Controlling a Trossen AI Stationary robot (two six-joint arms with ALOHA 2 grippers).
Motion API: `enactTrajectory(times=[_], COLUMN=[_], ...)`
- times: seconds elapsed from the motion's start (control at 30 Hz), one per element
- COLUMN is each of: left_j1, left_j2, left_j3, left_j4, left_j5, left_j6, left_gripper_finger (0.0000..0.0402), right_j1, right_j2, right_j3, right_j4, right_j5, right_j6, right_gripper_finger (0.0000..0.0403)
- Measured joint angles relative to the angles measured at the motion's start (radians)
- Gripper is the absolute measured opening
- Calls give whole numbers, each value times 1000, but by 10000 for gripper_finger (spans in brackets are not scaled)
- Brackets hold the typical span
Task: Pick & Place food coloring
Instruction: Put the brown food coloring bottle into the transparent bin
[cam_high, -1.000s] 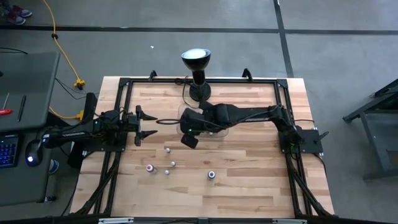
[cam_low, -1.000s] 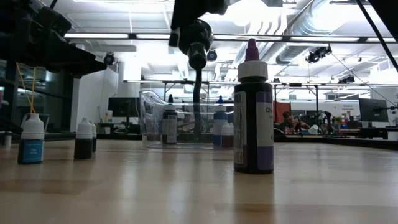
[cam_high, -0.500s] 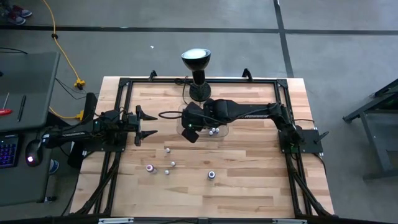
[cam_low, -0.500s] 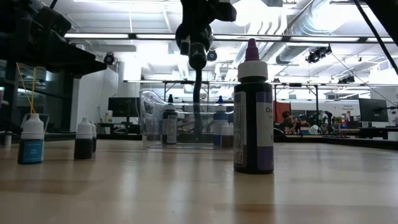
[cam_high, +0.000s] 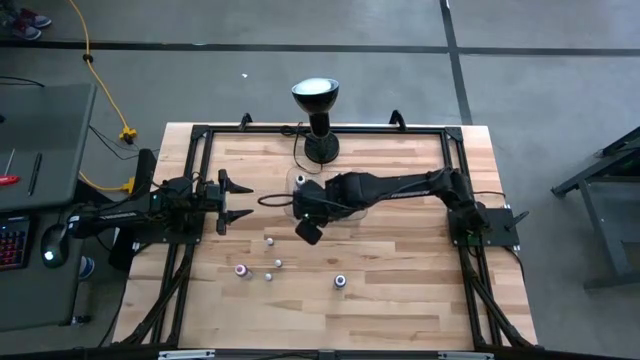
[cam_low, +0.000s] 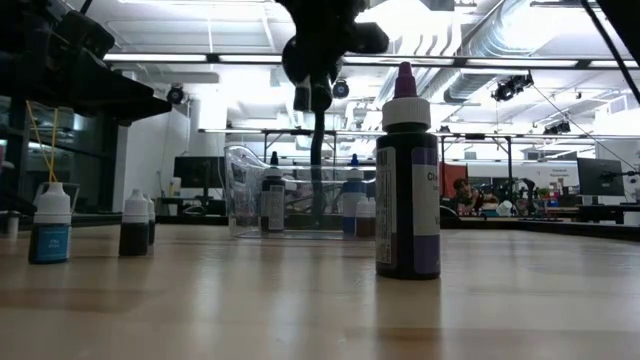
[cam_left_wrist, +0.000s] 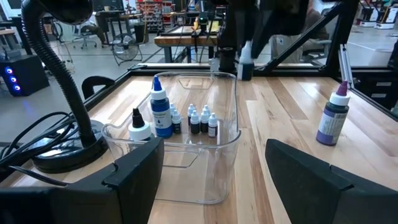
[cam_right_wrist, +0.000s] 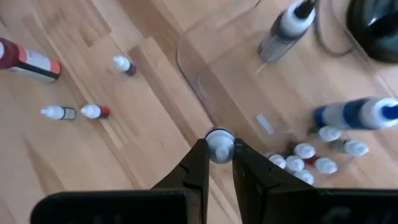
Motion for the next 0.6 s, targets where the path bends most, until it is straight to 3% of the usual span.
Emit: enactTrajectory(times=[0.33, 0.47, 0.6], left_j1=[0, 0, 0], left_j2=[0, 0, 0], left_j3=[0, 0, 0], left_j4=[0, 0, 0], left_j5=[0, 0, 0], left_j6=[0, 0, 0], left_gripper_finger=[278, 278, 278], right_j1=[-85, -136, -167], right_j2=[-155, -164, -164], right_j3=[-391, -463, -500], right_j4=[312, 366, 387], right_j5=[-82, -139, -116], right_j6=[26, 13, -24], right_gripper_finger=[41, 41, 41])
